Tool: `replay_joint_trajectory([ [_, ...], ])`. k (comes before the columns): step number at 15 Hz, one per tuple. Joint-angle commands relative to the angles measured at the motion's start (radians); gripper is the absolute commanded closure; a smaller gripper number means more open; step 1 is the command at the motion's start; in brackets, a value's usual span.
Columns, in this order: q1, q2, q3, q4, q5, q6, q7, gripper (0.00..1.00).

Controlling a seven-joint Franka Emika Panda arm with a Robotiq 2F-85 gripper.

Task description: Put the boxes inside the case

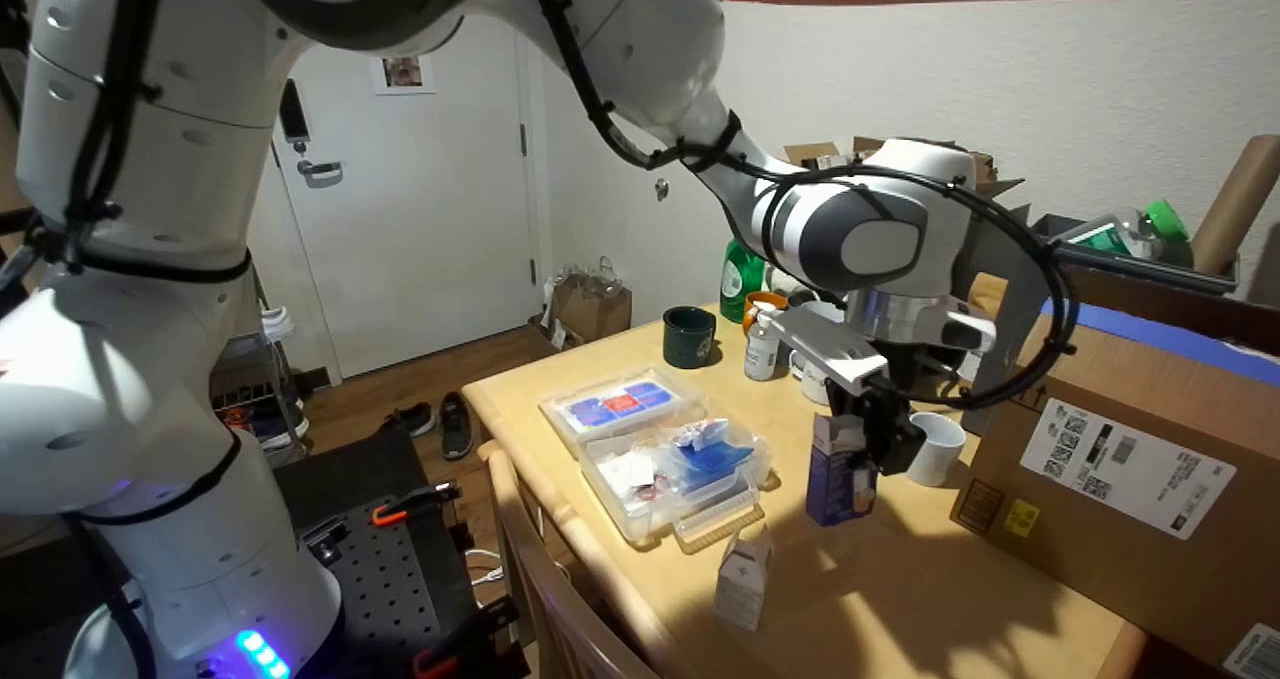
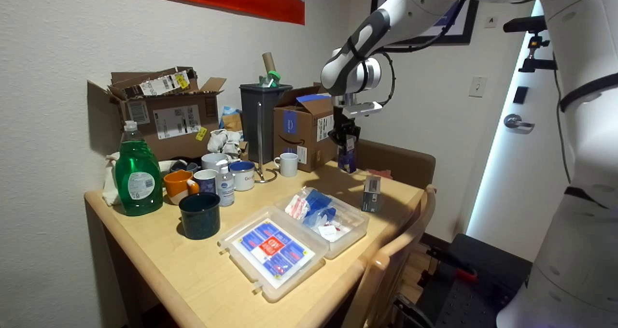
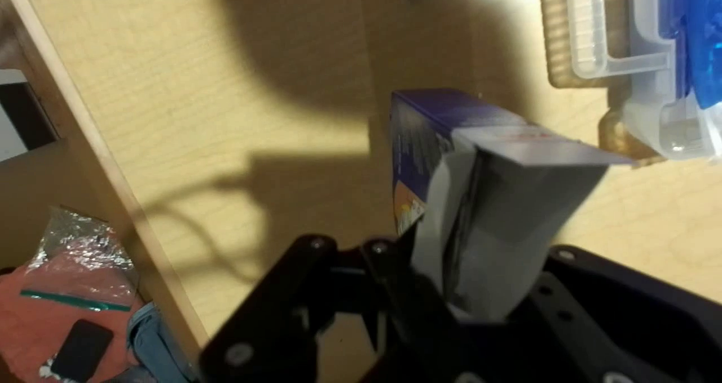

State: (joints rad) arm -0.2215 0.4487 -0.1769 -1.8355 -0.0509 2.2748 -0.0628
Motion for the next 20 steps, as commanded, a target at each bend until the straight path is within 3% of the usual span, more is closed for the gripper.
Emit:
replay_joint_trajectory([
  [1, 0.015, -0.126, 0.013, -0.141, -0.022, 0.032, -0.042, 0.93],
  [9, 0.042, -0.184, 0.051, -0.228, -0.004, 0.04, -0.102, 0.95],
  [10, 0.042, -0.142, 0.044, -0.176, -0.003, 0.005, -0.076, 0.92],
  [18, 0.046, -0.145, 0.049, -0.187, -0.003, 0.014, -0.082, 0.92],
  [20, 0.046, -0.144, 0.052, -0.188, 0.001, 0.016, -0.09, 0.96],
])
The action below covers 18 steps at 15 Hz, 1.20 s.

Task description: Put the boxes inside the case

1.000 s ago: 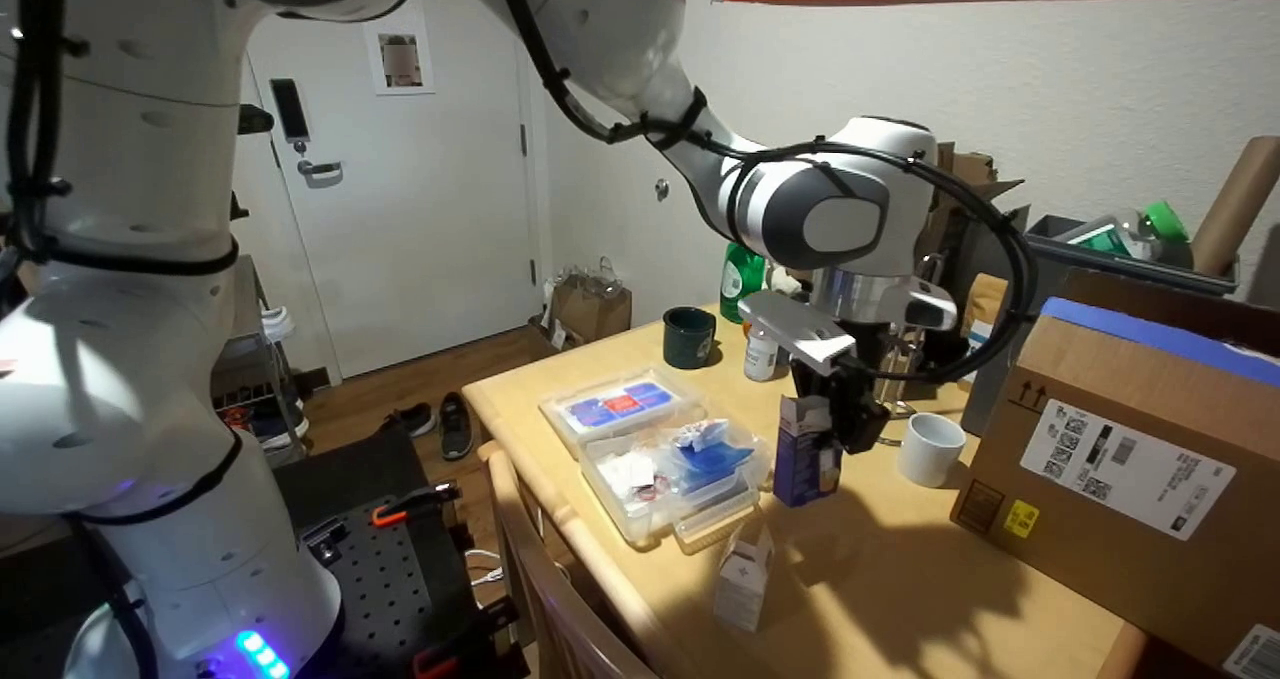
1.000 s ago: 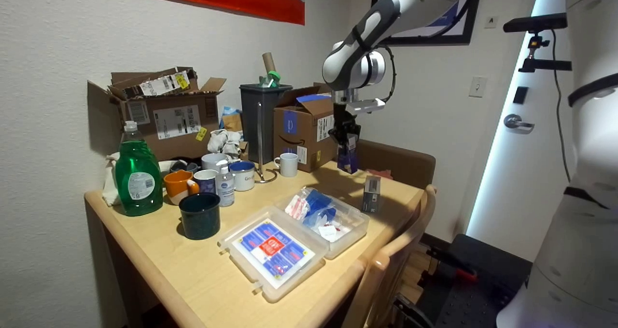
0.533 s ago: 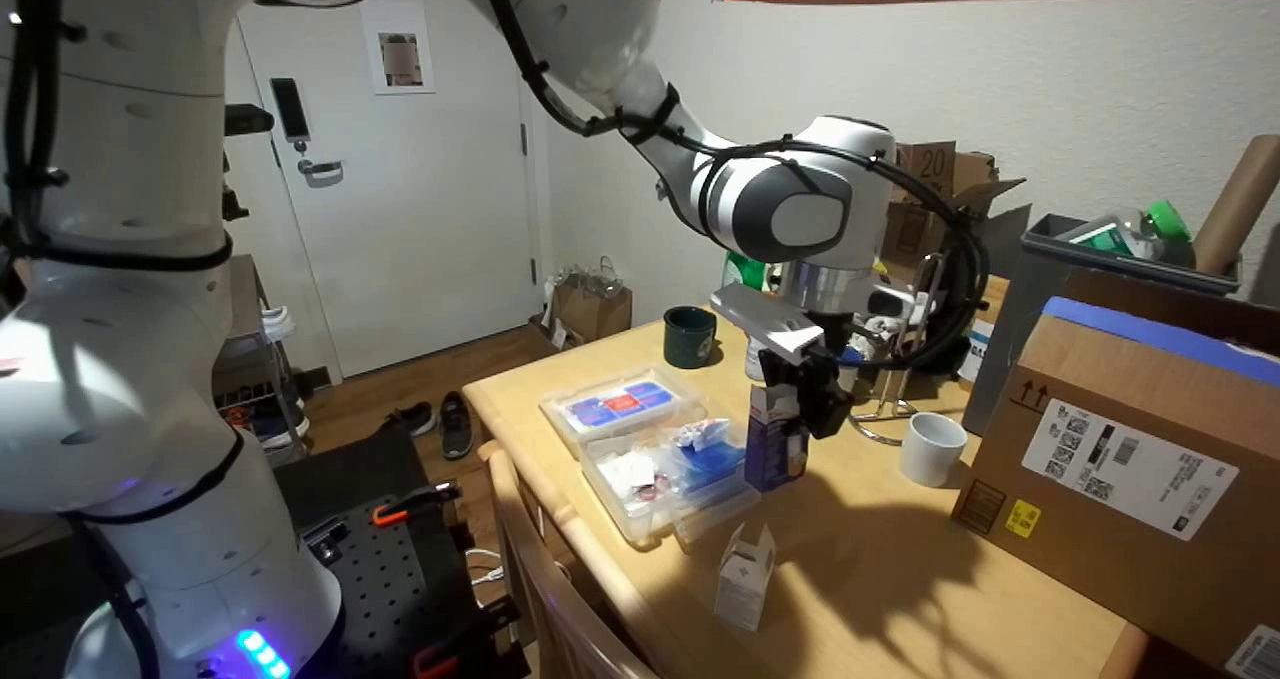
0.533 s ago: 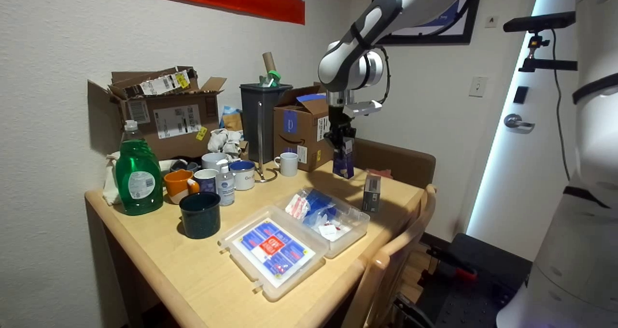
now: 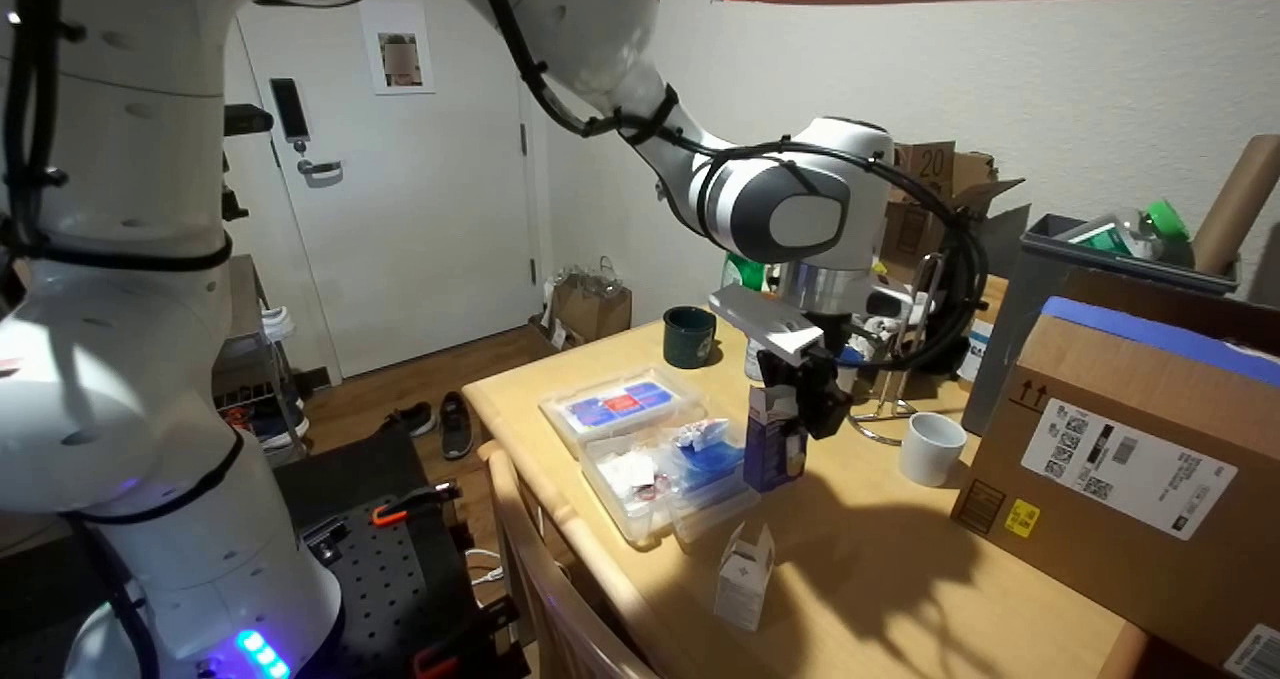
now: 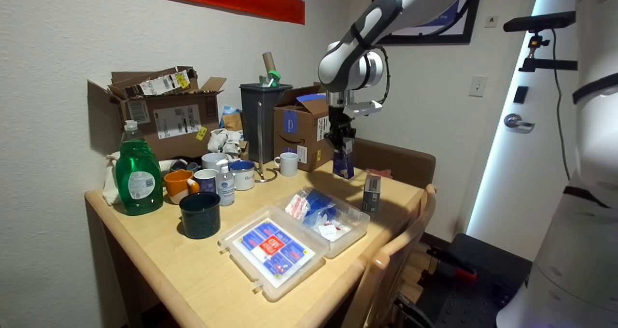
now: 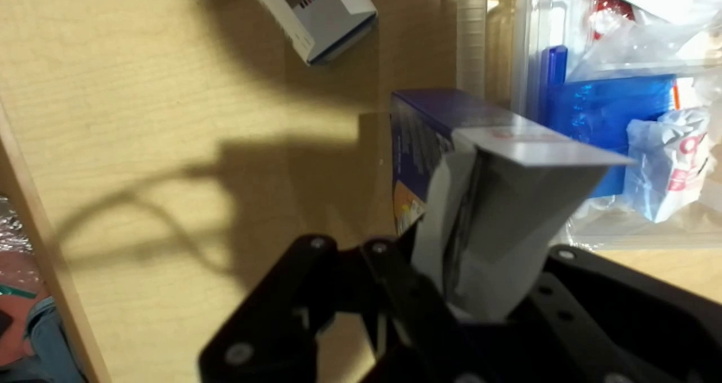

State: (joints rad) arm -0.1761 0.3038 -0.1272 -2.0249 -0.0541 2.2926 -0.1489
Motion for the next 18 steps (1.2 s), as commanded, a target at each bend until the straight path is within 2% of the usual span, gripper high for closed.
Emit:
replay_joint_trajectory([
  [1, 0.003, 0.003, 0.006, 0.003, 0.006, -0.004, -0.005, 0.96],
  [6, 0.047, -0.025, 0.035, -0.015, -0.014, -0.035, 0.018, 0.96],
  [12, 0.088, -0.02, 0.086, -0.005, 0.015, -0.041, -0.013, 0.96],
  [18, 0.079, 0.022, 0.142, 0.019, 0.134, -0.046, -0.098, 0.96],
])
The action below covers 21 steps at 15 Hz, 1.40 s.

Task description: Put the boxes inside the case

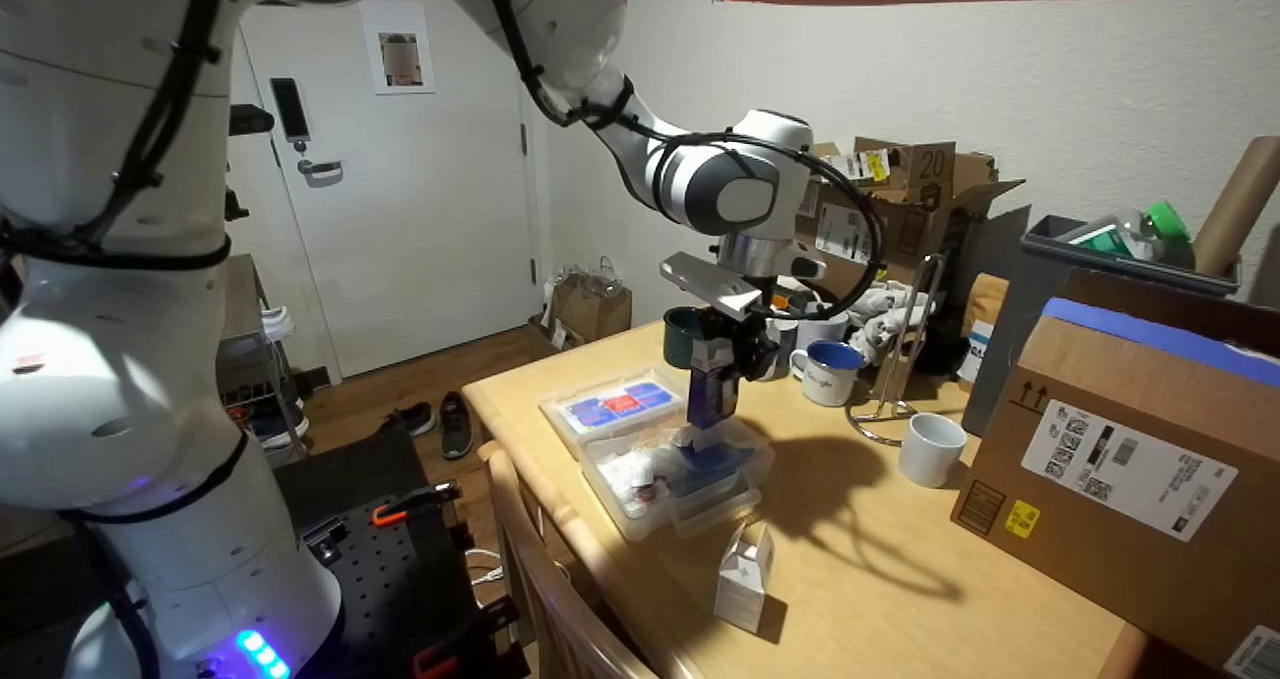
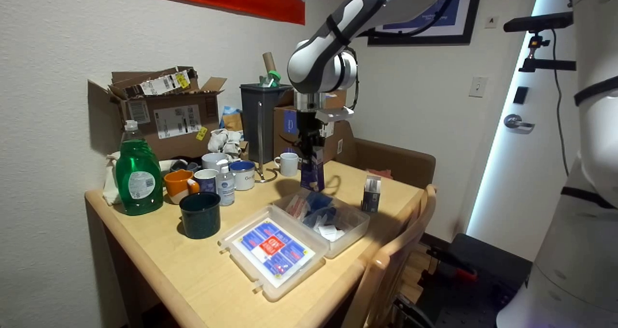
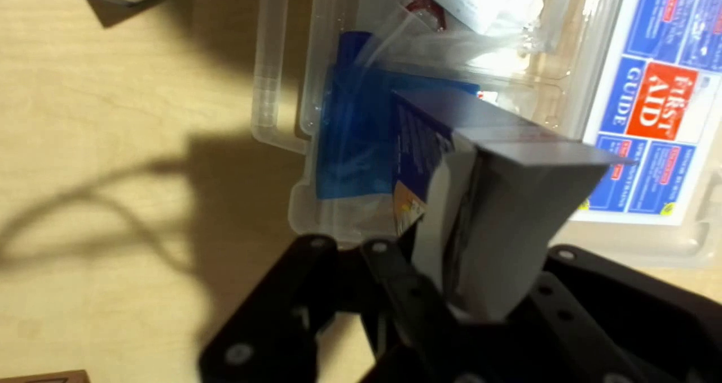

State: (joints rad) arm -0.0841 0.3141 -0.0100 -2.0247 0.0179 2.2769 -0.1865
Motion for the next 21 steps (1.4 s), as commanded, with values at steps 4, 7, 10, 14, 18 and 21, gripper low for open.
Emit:
replay_joint_trajectory([
  [4, -0.027, 0.048, 0.051, 0.035, 0.149, -0.023, -0.15, 0.96],
  [7, -0.052, 0.1, 0.067, 0.066, 0.225, -0.036, -0.227, 0.96],
  [10, -0.09, 0.17, 0.084, 0.108, 0.297, -0.036, -0.295, 0.96],
  [14, -0.155, 0.26, 0.118, 0.164, 0.385, -0.036, -0.385, 0.96],
  [18, -0.19, 0.297, 0.141, 0.19, 0.416, -0.045, -0.423, 0.72],
  [21, -0.189, 0.261, 0.138, 0.159, 0.405, -0.048, -0.421, 0.53],
])
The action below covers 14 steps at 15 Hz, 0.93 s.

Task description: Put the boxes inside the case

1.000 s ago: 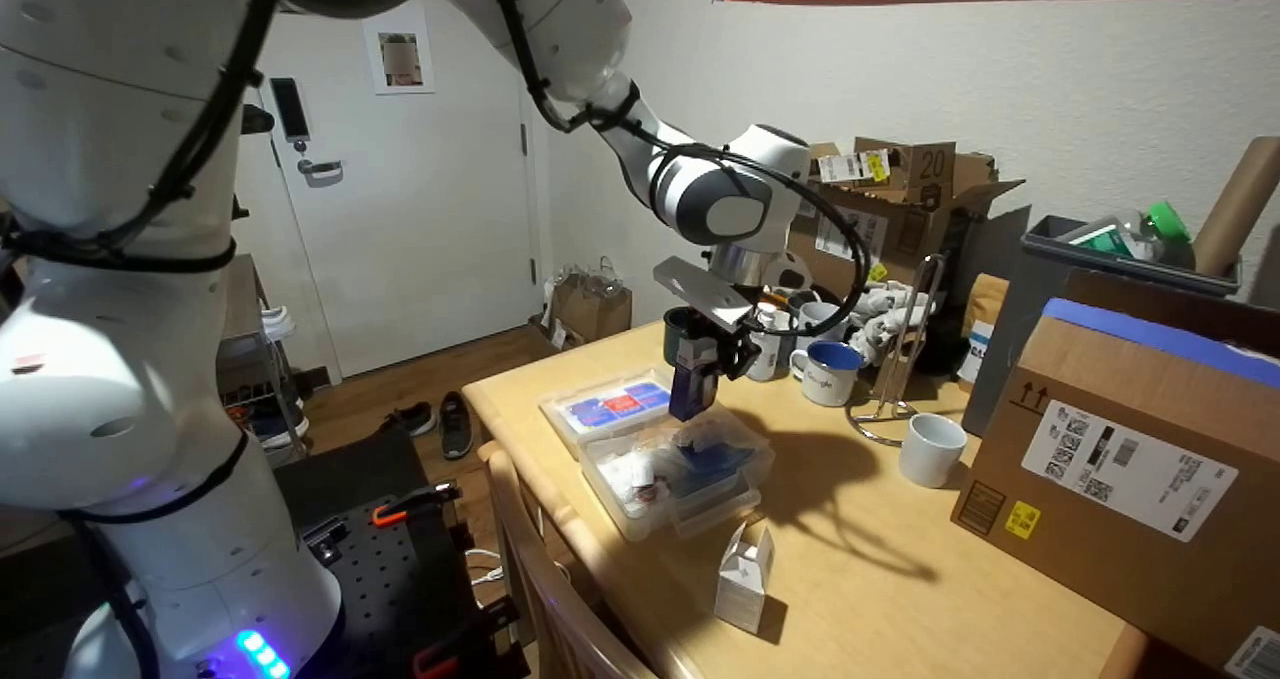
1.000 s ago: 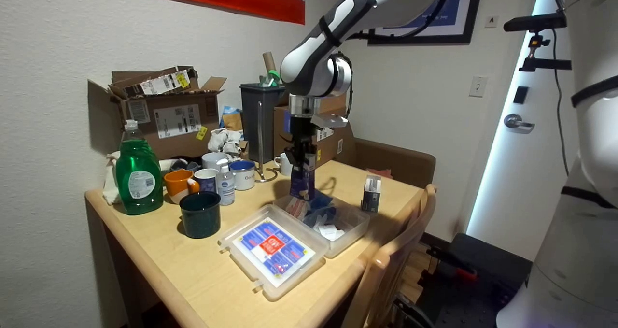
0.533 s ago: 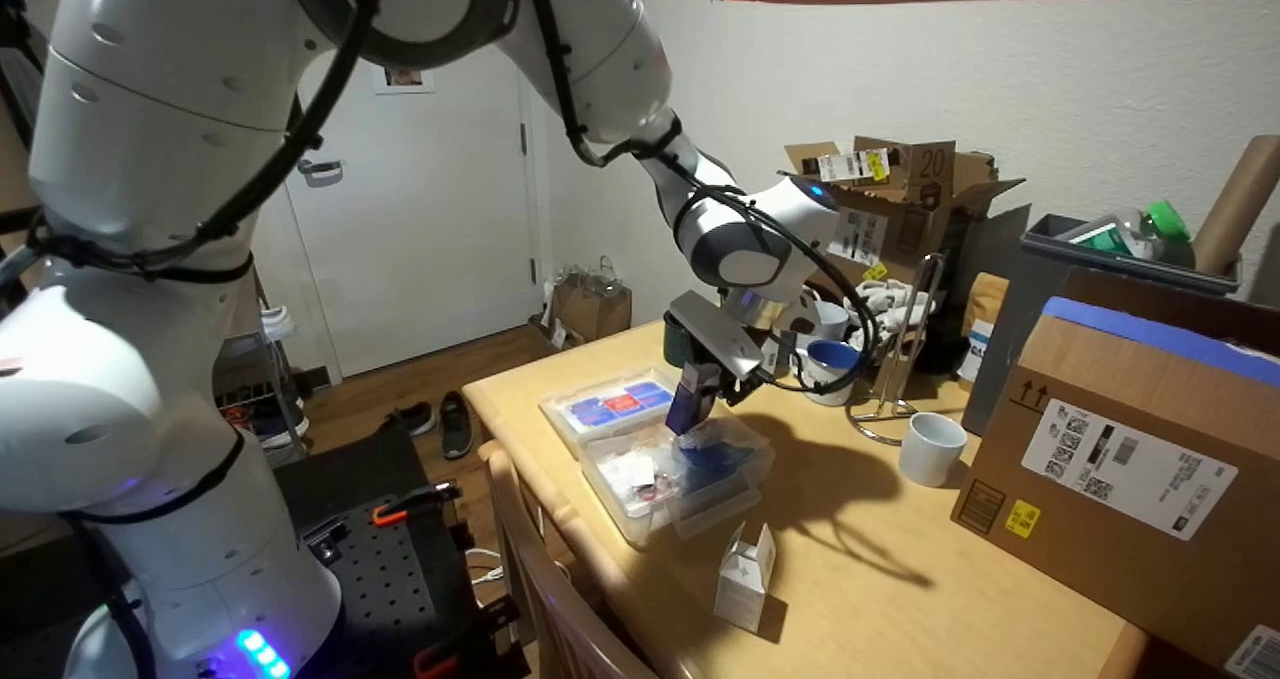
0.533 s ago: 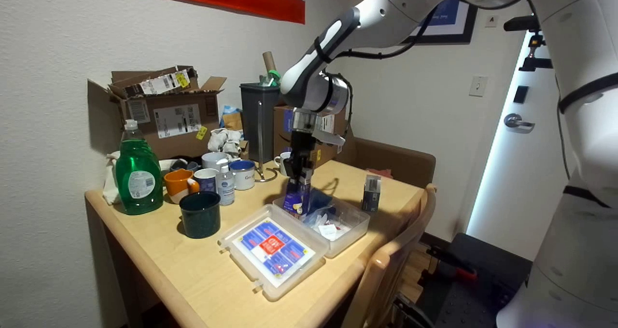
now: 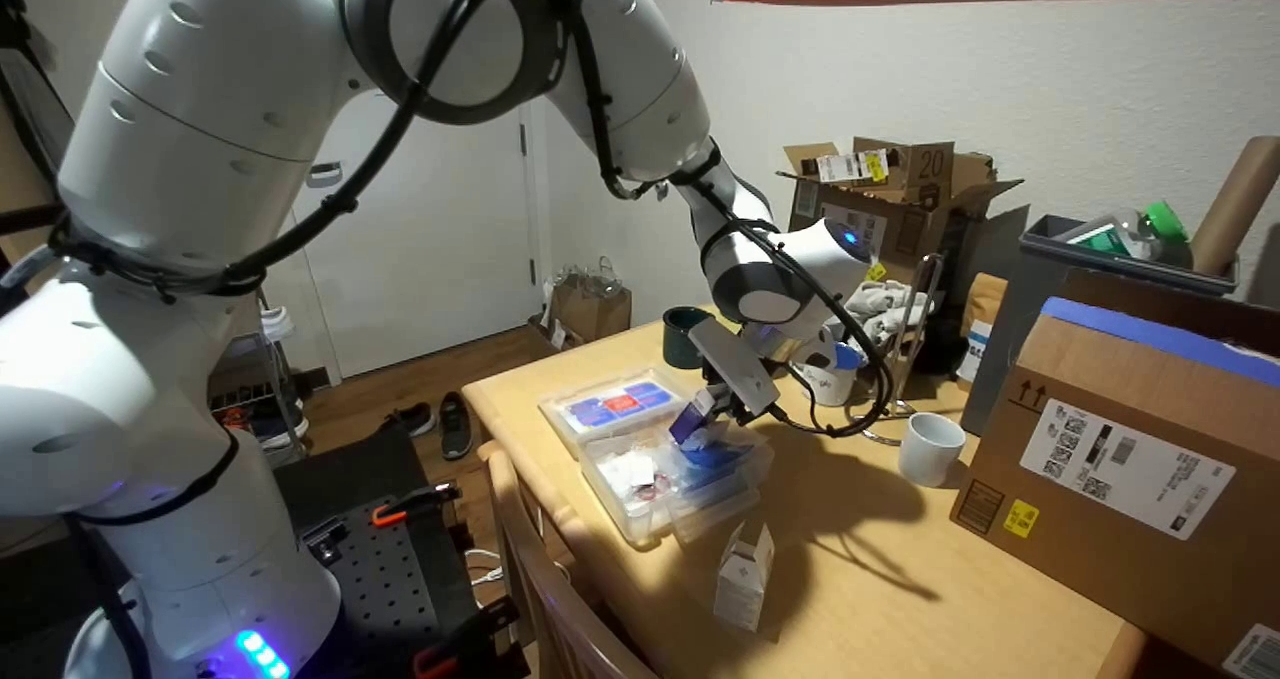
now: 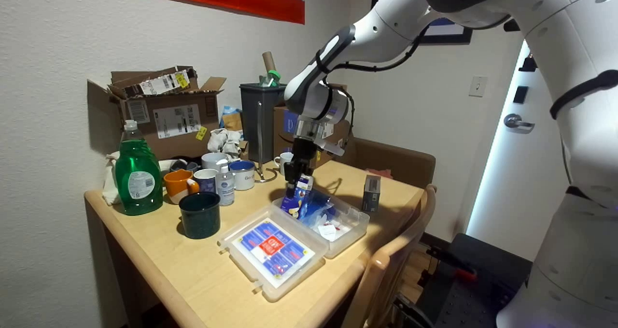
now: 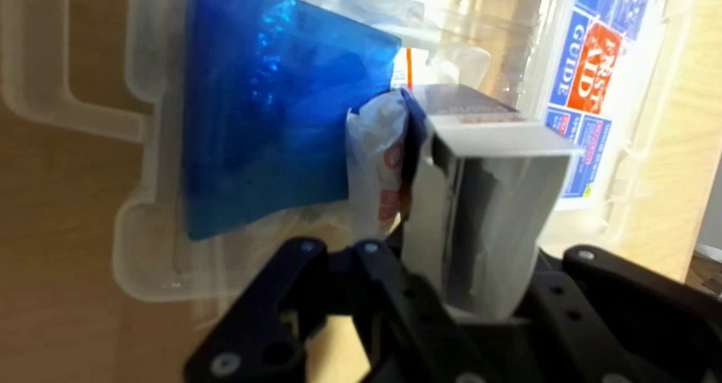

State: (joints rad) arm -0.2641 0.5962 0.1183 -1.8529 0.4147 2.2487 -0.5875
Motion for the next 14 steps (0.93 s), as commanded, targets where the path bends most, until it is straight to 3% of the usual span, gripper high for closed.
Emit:
replay_joint_trajectory([
  [1, 0.0, -0.04, 0.0, -0.032, -0.01, -0.023, -0.003, 0.45],
  [7, 0.053, -0.153, -0.061, -0.15, -0.157, -0.002, 0.078, 0.01],
  [14, 0.104, -0.301, -0.121, -0.271, -0.322, -0.013, 0.218, 0.0],
])
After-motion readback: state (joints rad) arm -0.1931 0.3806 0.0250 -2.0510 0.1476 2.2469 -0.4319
